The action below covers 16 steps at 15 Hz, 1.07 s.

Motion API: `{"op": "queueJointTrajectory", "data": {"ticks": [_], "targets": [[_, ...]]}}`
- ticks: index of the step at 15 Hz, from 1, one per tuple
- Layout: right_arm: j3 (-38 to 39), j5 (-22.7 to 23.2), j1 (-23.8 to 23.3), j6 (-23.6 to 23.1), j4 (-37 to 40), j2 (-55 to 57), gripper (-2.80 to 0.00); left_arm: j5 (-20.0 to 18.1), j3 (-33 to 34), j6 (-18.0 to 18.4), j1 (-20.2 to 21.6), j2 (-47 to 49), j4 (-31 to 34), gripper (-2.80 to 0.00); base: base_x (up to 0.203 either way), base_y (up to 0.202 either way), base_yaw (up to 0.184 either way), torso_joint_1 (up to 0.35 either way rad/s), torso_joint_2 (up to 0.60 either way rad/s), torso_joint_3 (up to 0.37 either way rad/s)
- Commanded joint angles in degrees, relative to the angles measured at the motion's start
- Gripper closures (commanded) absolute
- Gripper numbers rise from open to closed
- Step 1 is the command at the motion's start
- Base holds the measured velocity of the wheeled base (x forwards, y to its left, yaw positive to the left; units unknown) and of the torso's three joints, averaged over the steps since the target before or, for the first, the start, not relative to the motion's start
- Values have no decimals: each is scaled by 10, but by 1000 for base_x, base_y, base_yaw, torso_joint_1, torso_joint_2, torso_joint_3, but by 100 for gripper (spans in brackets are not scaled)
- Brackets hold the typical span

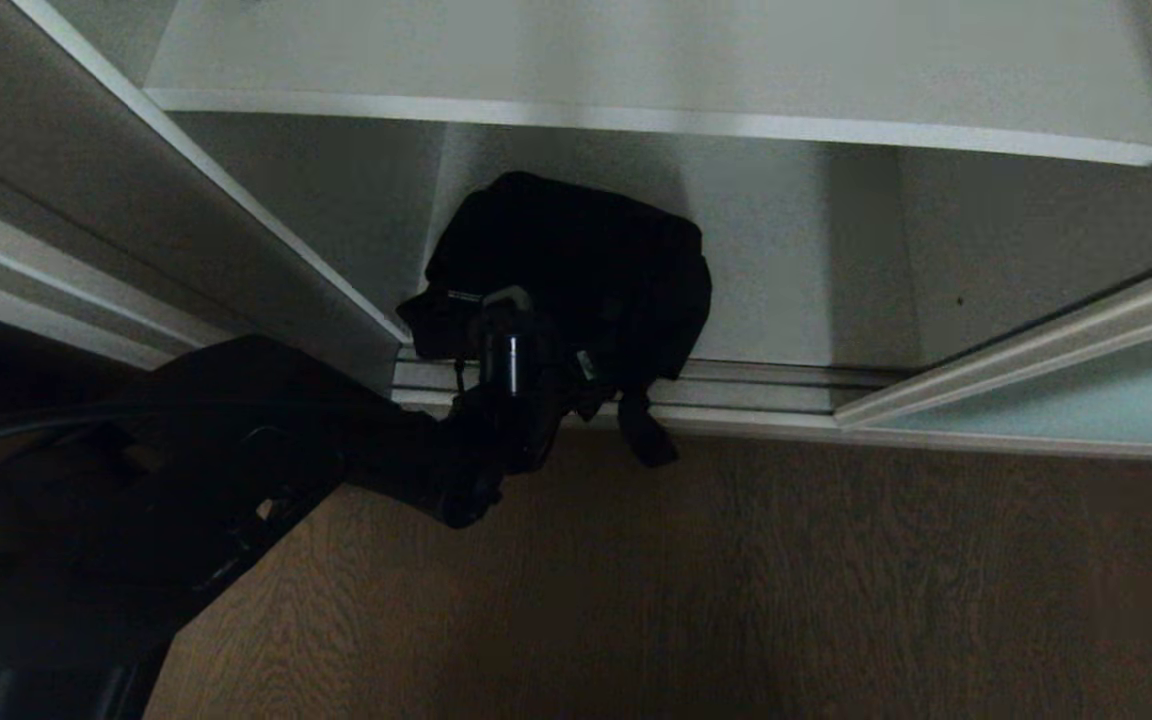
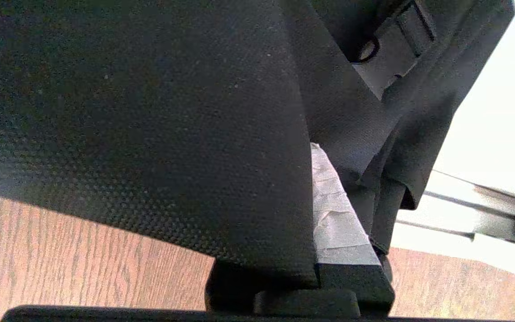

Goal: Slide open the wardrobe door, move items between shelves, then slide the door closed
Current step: Place the bag on the higher shelf

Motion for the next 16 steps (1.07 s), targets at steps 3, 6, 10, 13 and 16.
{"op": "queueJointTrajectory", "data": {"ticks": [3, 6, 10, 13, 16], "targets": [[0, 0, 0, 0, 0, -1, 0, 16, 13, 37, -3, -12, -2, 0, 0, 0, 0, 0, 0, 0], [0, 0, 0, 0, 0, -1, 0, 17, 32, 38, -3, -32, 2, 0, 0, 0, 0, 0, 0, 0], [0, 0, 0, 0, 0, -1, 0, 32, 98, 35, -19, -82, 26, 0, 0, 0, 0, 0, 0, 0], [0, 0, 0, 0, 0, -1, 0, 39, 147, 37, -29, -142, 31, 0, 0, 0, 0, 0, 0, 0], [0, 0, 0, 0, 0, -1, 0, 40, 173, 41, -33, -221, 90, 0, 0, 0, 0, 0, 0, 0]]}}
